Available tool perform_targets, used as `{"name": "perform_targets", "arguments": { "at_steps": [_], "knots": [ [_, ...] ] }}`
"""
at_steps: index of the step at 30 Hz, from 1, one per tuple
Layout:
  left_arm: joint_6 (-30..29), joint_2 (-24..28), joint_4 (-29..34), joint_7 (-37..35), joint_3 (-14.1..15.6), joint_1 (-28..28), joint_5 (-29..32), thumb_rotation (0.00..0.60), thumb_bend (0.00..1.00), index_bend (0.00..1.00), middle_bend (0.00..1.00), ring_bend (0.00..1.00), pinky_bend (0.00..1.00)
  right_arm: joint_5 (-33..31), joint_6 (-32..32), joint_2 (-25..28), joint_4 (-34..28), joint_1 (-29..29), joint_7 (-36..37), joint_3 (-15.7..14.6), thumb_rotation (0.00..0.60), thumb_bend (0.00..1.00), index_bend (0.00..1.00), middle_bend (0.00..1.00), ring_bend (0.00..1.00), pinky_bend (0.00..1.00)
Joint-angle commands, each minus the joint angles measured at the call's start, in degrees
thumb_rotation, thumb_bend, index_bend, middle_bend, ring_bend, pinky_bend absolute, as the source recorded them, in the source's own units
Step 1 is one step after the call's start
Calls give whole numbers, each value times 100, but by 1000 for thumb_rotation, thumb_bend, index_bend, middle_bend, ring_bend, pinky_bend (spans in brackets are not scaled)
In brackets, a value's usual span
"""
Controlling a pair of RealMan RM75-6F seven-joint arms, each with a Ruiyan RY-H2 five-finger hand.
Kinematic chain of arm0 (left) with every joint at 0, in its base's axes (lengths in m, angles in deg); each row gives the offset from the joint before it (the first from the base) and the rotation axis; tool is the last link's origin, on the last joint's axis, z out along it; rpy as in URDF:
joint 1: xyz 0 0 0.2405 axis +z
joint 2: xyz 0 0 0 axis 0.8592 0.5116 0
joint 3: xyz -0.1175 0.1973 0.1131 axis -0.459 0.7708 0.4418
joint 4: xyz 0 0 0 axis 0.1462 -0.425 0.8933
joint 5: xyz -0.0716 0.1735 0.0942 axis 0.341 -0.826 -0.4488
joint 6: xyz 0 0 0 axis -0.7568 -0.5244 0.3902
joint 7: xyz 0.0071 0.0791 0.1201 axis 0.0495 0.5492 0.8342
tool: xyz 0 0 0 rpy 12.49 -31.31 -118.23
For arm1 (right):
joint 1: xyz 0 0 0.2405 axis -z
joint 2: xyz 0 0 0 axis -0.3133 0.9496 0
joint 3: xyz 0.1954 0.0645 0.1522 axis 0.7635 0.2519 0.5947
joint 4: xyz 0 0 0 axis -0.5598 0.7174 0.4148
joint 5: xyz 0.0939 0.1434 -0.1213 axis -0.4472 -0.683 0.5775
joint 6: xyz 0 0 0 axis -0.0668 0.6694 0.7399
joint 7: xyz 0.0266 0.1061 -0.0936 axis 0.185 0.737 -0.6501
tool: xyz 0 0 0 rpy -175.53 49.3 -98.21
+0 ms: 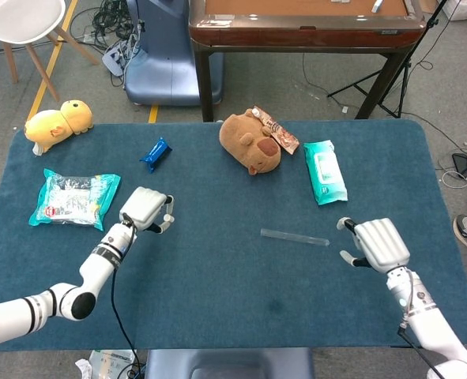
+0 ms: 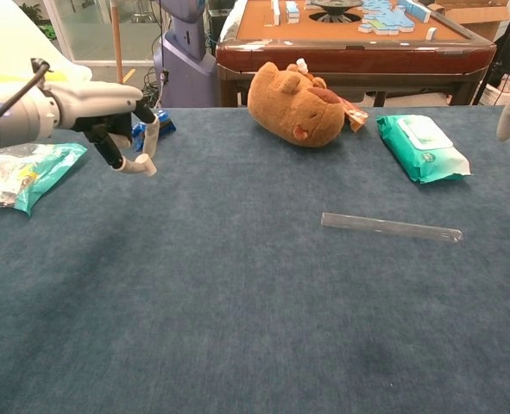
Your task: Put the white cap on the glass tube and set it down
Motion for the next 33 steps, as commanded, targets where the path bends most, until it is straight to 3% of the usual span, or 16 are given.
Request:
{"name": "perform_targets", "arguments": {
  "at_steps": [1,13,33],
  "knots": [
    [-266,300,456,117,159,189,-89,600,286,528,1000,1000,1000,-429,-373,-215,85,-313,-311,79,600,240,427,826,889,902],
    [-516,535,1060,342,369,293,-139,600,286,528,1000,1000,1000,-1691,-1025,-1029,761,-1149,-915,199,600,262,498,892,953,955],
    [-622,510,1251,475,516,292,-214,600,285,527,1000,1000,1000,-3487,-1338,-2399,2129,-2258,-1741,94,600,261,499,894,957,958]
  ]
}}
